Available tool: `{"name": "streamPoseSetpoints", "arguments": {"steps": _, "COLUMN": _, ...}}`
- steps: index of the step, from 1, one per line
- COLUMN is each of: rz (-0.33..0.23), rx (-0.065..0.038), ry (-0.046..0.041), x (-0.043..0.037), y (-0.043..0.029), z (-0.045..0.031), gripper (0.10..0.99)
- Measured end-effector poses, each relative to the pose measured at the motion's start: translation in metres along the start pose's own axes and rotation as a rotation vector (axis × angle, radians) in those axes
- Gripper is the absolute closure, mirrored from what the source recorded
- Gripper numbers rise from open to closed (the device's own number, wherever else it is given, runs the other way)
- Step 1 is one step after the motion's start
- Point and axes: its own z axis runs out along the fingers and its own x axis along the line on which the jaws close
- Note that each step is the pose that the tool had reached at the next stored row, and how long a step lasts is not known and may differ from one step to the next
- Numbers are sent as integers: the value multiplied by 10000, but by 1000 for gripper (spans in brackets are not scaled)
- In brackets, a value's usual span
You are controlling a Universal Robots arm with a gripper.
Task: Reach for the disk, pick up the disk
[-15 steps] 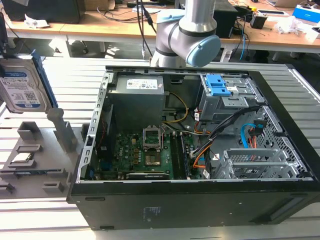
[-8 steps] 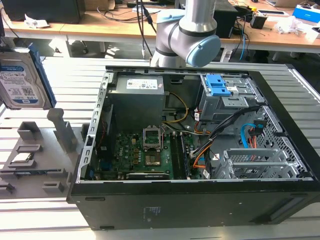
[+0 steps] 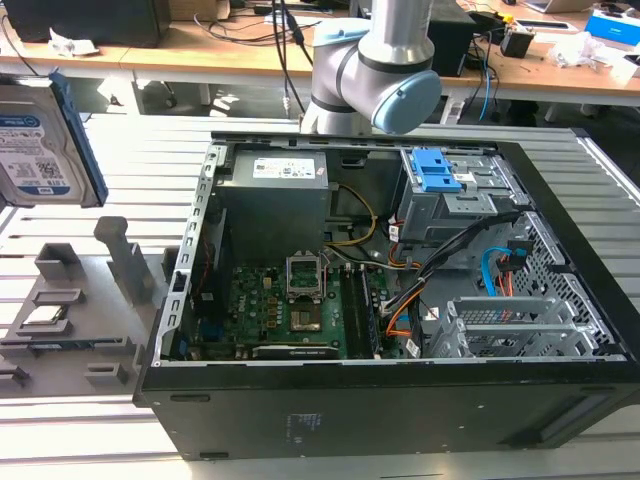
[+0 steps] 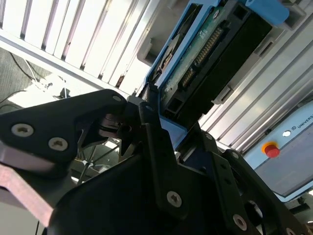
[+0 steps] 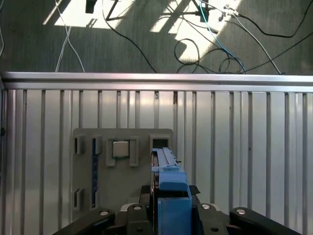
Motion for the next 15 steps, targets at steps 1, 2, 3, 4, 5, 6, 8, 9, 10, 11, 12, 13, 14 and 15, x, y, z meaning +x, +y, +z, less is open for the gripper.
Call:
{"name": "streamPoseSetpoints", "arguments": {"steps": 1, "rz": 0, "rx": 1, "ry": 0, "x": 0, "y": 1, "z": -17, "gripper": 718}}
{"name": "streamPoseSetpoints", "arguments": {"steps": 2, "rz": 0, "rx": 1, "ry": 0, "x": 0, "y": 1, "z": -30, "gripper": 718}}
{"name": "streamPoseSetpoints", "arguments": {"steps": 3, "rz": 0, "rx": 0, "ry": 0, "x": 1, "y": 2, "z": -60, "gripper": 718}}
{"name": "streamPoseSetpoints", "arguments": {"steps": 4, "rz": 0, "rx": 0, "ry": 0, "x": 1, "y": 3, "z": -81, "gripper": 718}}
{"name": "streamPoseSetpoints", "arguments": {"steps": 5, "rz": 0, "rx": 0, "ry": 0, "x": 1, "y": 3, "z": -97, "gripper": 718}}
{"name": "streamPoseSetpoints", "arguments": {"steps": 6, "rz": 0, "rx": 1, "ry": 0, "x": 1, "y": 4, "z": -117, "gripper": 718}}
{"name": "streamPoseSetpoints", "arguments": {"steps": 8, "rz": 0, "rx": 1, "ry": 0, "x": 1, "y": 6, "z": -162, "gripper": 718}}
{"name": "streamPoseSetpoints", "arguments": {"steps": 9, "rz": 0, "rx": 0, "ry": 0, "x": 2, "y": 6, "z": -182, "gripper": 718}}
{"name": "streamPoseSetpoints", "arguments": {"steps": 10, "rz": 0, "rx": 0, "ry": 0, "x": 2, "y": 6, "z": -195, "gripper": 718}}
{"name": "streamPoseSetpoints", "arguments": {"steps": 11, "rz": -1, "rx": 1, "ry": 0, "x": 2, "y": 7, "z": -220, "gripper": 718}}
{"name": "streamPoseSetpoints", "arguments": {"steps": 12, "rz": -1, "rx": 0, "ry": 0, "x": 2, "y": 7, "z": -245, "gripper": 718}}
{"name": "streamPoseSetpoints", "arguments": {"steps": 13, "rz": 0, "rx": 0, "ry": 0, "x": 2, "y": 8, "z": -260, "gripper": 718}}
{"name": "streamPoseSetpoints", "arguments": {"steps": 14, "rz": 0, "rx": 1, "ry": 0, "x": 3, "y": 8, "z": -274, "gripper": 718}}
{"name": "streamPoseSetpoints", "arguments": {"steps": 15, "rz": 0, "rx": 0, "ry": 0, "x": 3, "y": 8, "z": -289, "gripper": 718}}
